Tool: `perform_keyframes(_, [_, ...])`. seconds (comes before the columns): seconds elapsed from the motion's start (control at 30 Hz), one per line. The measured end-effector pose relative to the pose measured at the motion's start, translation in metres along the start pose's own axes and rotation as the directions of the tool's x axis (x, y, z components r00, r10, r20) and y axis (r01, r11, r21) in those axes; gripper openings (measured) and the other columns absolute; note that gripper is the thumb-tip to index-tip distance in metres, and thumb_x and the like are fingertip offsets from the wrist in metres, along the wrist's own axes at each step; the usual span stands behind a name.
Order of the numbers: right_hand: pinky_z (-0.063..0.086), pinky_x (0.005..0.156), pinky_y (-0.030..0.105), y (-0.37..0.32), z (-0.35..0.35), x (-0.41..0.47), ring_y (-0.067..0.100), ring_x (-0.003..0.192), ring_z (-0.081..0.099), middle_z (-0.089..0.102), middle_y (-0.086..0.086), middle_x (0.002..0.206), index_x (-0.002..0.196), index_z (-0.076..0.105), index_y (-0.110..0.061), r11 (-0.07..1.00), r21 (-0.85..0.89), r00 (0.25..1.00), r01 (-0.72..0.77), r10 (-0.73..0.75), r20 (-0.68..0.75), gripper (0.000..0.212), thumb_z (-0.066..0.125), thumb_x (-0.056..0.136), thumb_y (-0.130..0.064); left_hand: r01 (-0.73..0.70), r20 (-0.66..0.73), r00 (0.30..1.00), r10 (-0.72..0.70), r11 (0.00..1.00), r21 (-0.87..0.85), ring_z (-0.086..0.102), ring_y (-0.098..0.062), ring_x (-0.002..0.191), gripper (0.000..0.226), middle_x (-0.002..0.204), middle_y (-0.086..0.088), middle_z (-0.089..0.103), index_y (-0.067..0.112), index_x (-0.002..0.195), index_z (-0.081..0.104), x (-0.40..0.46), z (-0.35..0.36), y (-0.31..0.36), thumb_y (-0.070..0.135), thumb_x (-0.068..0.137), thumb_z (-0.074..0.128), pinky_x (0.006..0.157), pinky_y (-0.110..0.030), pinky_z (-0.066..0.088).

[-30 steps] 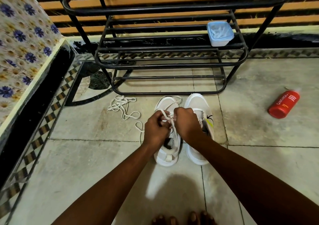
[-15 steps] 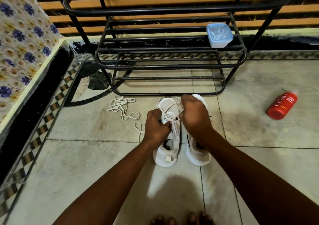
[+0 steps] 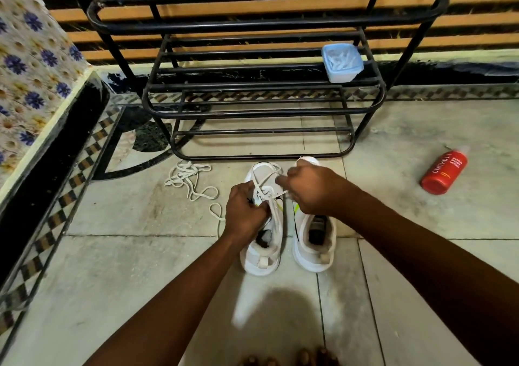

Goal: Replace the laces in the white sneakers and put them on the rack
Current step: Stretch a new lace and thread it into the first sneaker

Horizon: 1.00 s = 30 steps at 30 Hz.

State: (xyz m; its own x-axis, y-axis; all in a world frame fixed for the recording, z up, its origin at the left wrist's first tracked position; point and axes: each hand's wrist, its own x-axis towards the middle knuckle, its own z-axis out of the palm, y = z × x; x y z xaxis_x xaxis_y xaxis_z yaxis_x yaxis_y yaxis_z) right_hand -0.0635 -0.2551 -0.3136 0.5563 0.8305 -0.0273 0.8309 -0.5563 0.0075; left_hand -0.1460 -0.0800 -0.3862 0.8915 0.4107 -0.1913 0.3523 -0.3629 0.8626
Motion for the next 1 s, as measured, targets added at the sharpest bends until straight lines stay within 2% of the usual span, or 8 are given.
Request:
perform_keyframes(0.1, [0.038, 0.047, 0.032, -0.003, 0.003, 0.002, 0.03, 0.069, 0.054, 0.052, 0.003, 0.061, 0.061, 0.057, -0.014, 0.987, -0.106, 0.991, 0.121, -0.127, -0.053, 0.015, 0.048, 0.064, -0.002, -0.009, -0.005, 1.0, 0.009, 0.999, 0.048, 0.065, -0.013, 0.1, 0.038, 0.111, 0.006, 0.066, 0.041, 0.098, 0.06, -0.012, -0.004, 0.014, 0.019, 0.074, 0.08, 0.089, -0.03, 0.053])
perform_keyframes(0.27, [0.029, 0.053, 0.032, -0.007, 0.011, 0.003, 0.03, 0.07, 0.051, 0.049, 0.003, 0.063, 0.06, 0.054, -0.012, 0.998, -0.043, 0.971, 0.054, -0.062, -0.232, 0.03, 0.025, 0.063, -0.009, -0.147, 0.068, 0.989, 0.133, 0.951, 0.273, 0.057, -0.022, 0.08, 0.018, 0.081, 0.005, 0.061, 0.019, 0.084, 0.056, -0.015, -0.008, 0.013, 0.018, 0.069, 0.067, 0.073, -0.035, 0.045])
perform_keyframes(0.5, [0.042, 0.078, 0.04, -0.018, 0.02, -0.002, 0.03, 0.097, 0.06, 0.061, 0.003, 0.091, 0.084, 0.062, -0.013, 0.964, 0.254, 0.897, -0.075, 0.176, -0.406, 0.023, 0.055, 0.066, -0.001, -0.256, 0.208, 0.966, 0.155, 0.696, 0.67, 0.044, -0.023, 0.138, 0.047, 0.148, 0.001, 0.052, 0.023, 0.143, 0.047, -0.011, -0.006, 0.007, 0.039, 0.098, 0.049, 0.11, -0.049, 0.032])
perform_keyframes(0.57, [0.05, 0.075, 0.036, -0.028, 0.008, -0.002, 0.03, 0.088, 0.065, 0.059, 0.009, 0.089, 0.084, 0.055, -0.01, 0.757, 0.652, 0.814, -0.028, 0.396, -0.425, 0.022, 0.047, 0.077, 0.01, -0.254, 0.208, 0.966, 0.155, 0.722, 0.644, 0.049, -0.025, 0.134, 0.045, 0.14, -0.001, 0.057, 0.023, 0.139, 0.049, -0.013, -0.007, 0.011, 0.038, 0.098, 0.05, 0.108, -0.046, 0.032])
perform_keyframes(0.7, [0.042, 0.052, 0.026, -0.032, -0.022, 0.007, 0.018, 0.056, 0.054, 0.05, 0.002, 0.066, 0.082, 0.046, -0.013, -0.085, 0.985, 0.662, 0.151, 0.749, -0.037, 0.028, 0.036, 0.101, 0.005, -0.244, 0.212, 0.966, 0.147, 0.787, 0.566, 0.054, -0.03, 0.128, 0.06, 0.137, -0.003, 0.061, 0.023, 0.142, 0.052, -0.015, -0.011, 0.009, 0.052, 0.091, 0.04, 0.106, -0.045, 0.039])
perform_keyframes(0.83, [0.036, 0.06, 0.033, -0.003, -0.023, -0.004, 0.022, 0.07, 0.05, 0.049, 0.003, 0.087, 0.091, 0.051, -0.011, 0.832, 0.547, 0.897, -0.087, 0.305, -0.321, 0.015, 0.049, 0.08, -0.001, -0.209, 0.206, 0.972, 0.115, 0.828, 0.52, 0.051, -0.029, 0.136, 0.08, 0.146, -0.004, 0.058, 0.02, 0.149, 0.049, -0.01, -0.01, 0.001, 0.057, 0.081, 0.033, 0.119, -0.054, 0.028])
perform_keyframes(0.93, [0.047, 0.078, 0.037, -0.007, -0.011, -0.007, 0.027, 0.104, 0.058, 0.059, 0.004, 0.109, 0.114, 0.061, -0.016, 0.997, -0.057, 0.972, -0.054, 0.065, 0.226, 0.024, 0.056, 0.09, -0.019, -0.206, 0.197, 0.973, 0.121, 0.841, 0.501, 0.055, -0.03, 0.129, 0.079, 0.138, -0.005, 0.063, 0.02, 0.142, 0.053, -0.01, -0.009, 0.0, 0.058, 0.077, 0.03, 0.117, -0.055, 0.03])
perform_keyframes(1.0, [0.045, 0.074, 0.036, -0.015, -0.01, -0.005, 0.028, 0.1, 0.058, 0.062, 0.003, 0.095, 0.095, 0.067, -0.015, 0.97, -0.22, 0.987, 0.101, -0.07, 0.147, 0.02, 0.055, 0.08, -0.009, -0.214, 0.207, 0.97, 0.124, 0.838, 0.502, 0.056, -0.031, 0.127, 0.078, 0.135, -0.006, 0.064, 0.018, 0.14, 0.053, -0.01, -0.009, 0.0, 0.056, 0.076, 0.03, 0.116, -0.055, 0.031])
